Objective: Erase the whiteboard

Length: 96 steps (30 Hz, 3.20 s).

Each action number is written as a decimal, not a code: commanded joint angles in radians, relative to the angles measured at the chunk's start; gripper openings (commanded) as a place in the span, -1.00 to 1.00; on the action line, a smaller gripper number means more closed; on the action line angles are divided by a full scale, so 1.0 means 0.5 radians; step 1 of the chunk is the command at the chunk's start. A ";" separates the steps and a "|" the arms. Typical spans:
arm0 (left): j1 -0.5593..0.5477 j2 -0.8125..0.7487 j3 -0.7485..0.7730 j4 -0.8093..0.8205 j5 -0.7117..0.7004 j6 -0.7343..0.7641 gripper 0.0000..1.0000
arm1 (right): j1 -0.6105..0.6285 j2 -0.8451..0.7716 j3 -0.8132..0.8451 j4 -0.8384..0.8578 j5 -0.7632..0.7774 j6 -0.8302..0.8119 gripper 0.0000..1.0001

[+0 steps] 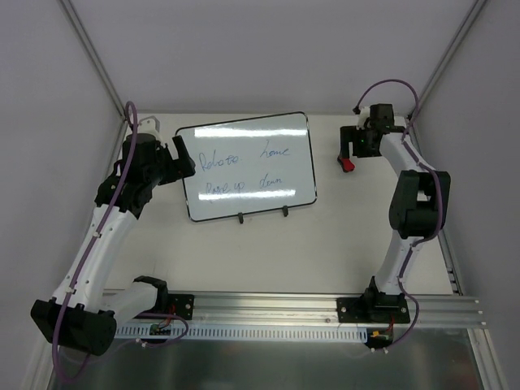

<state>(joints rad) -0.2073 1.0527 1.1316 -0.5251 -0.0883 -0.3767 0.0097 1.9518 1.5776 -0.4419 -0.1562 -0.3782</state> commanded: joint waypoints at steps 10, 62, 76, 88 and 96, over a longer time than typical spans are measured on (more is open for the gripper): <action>0.025 -0.172 -0.100 0.001 -0.060 0.017 0.90 | -0.010 0.342 0.259 0.016 -0.083 -0.216 0.45; 0.746 0.352 -0.499 0.740 0.864 -0.044 0.61 | 0.587 -0.609 -0.066 0.221 0.085 -0.244 -0.85; 0.770 0.719 -0.478 1.335 1.152 0.093 0.30 | 1.134 -0.293 -0.011 0.659 0.515 -0.274 -0.93; 0.771 0.886 -0.490 1.443 1.354 0.118 -0.06 | 1.192 -0.075 0.042 0.832 0.699 -0.235 -0.98; 0.771 0.901 -0.585 1.541 1.493 0.103 -0.47 | 1.251 -0.053 -0.071 0.884 0.555 -0.210 -0.99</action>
<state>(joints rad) 0.1719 1.4960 0.8558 0.1860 0.5911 -0.3462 0.6102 1.9079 1.5501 -0.0536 0.1448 -0.4980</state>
